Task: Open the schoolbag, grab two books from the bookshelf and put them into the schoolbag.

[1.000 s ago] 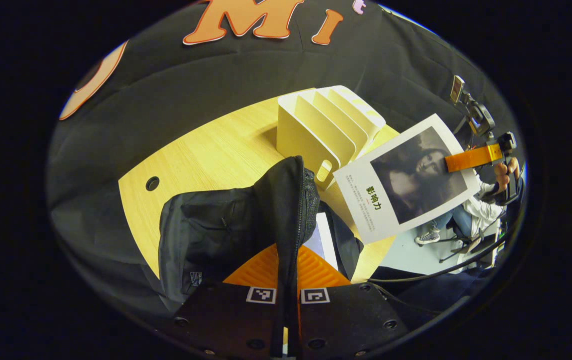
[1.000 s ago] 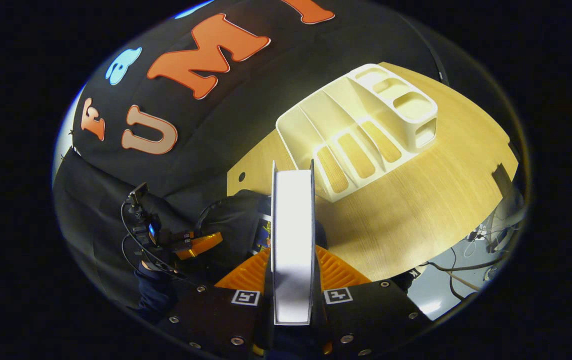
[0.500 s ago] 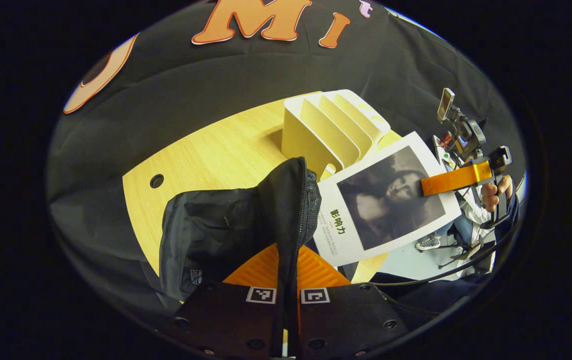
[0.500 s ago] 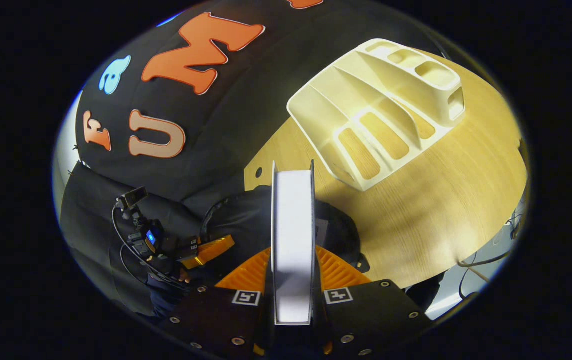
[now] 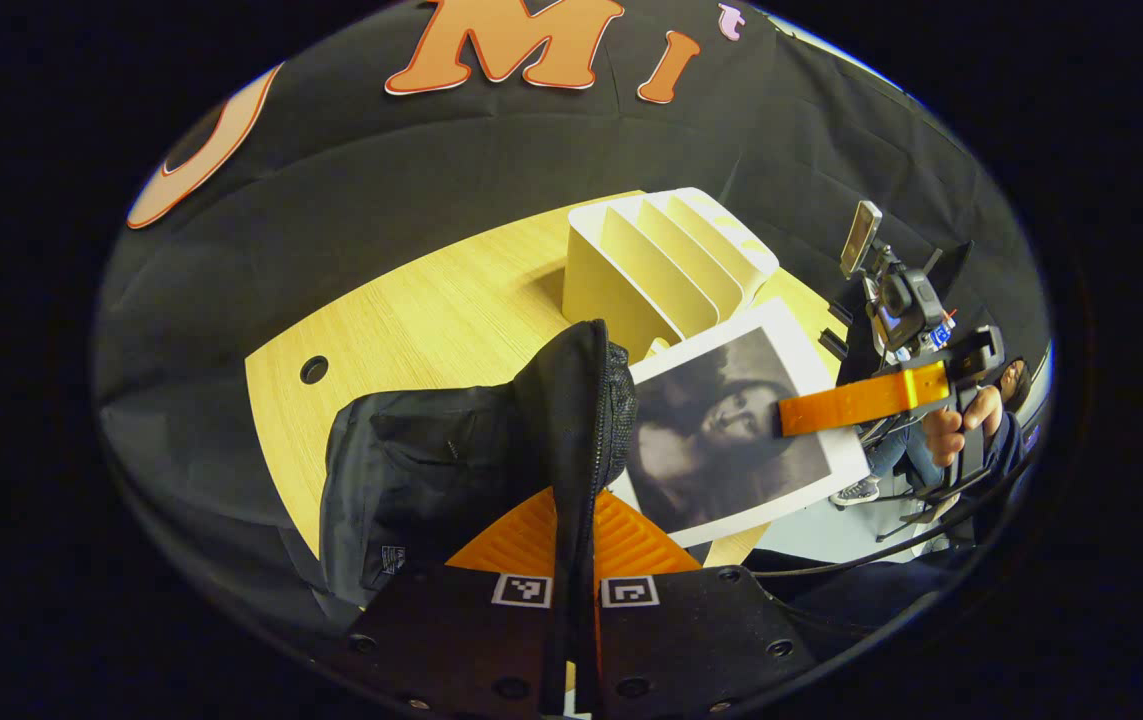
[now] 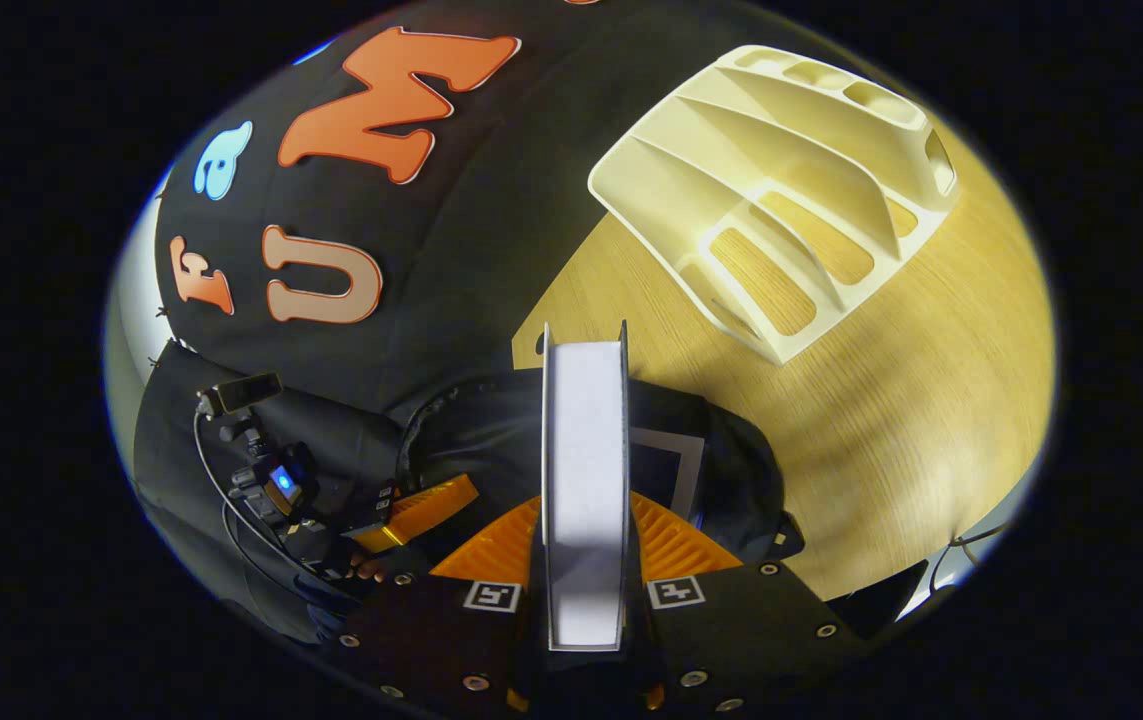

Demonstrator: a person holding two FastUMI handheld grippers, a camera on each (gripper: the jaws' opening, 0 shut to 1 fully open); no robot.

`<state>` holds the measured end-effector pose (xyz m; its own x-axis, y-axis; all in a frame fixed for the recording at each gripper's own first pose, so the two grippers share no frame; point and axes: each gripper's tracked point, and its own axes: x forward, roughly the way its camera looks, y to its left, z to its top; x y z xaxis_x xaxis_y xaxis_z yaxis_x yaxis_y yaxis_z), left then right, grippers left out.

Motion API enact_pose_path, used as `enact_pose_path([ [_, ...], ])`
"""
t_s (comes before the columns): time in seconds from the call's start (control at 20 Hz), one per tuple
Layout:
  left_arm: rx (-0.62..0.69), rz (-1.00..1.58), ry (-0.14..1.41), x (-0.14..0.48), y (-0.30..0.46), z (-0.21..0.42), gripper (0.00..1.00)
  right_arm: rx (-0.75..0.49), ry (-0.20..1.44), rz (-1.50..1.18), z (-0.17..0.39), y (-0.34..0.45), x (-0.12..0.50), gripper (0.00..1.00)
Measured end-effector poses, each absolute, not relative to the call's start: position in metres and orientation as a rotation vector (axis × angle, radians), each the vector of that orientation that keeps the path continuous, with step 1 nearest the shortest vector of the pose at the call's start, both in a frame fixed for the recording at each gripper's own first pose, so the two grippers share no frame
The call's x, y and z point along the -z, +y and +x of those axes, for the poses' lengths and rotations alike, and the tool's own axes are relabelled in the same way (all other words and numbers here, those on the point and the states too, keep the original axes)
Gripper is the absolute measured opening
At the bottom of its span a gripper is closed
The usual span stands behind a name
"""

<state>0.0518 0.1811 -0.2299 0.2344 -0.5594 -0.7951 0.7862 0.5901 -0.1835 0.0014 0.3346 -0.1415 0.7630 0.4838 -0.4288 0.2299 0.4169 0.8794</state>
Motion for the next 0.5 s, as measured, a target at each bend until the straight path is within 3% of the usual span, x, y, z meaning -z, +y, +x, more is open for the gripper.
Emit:
enact_pose_path([
  [0.5, 0.945, 0.252, 0.924, 0.225, 0.175, 0.045, 0.04, -0.148, 0.658, 1.288, 0.045, 0.383, 0.169, 0.31],
])
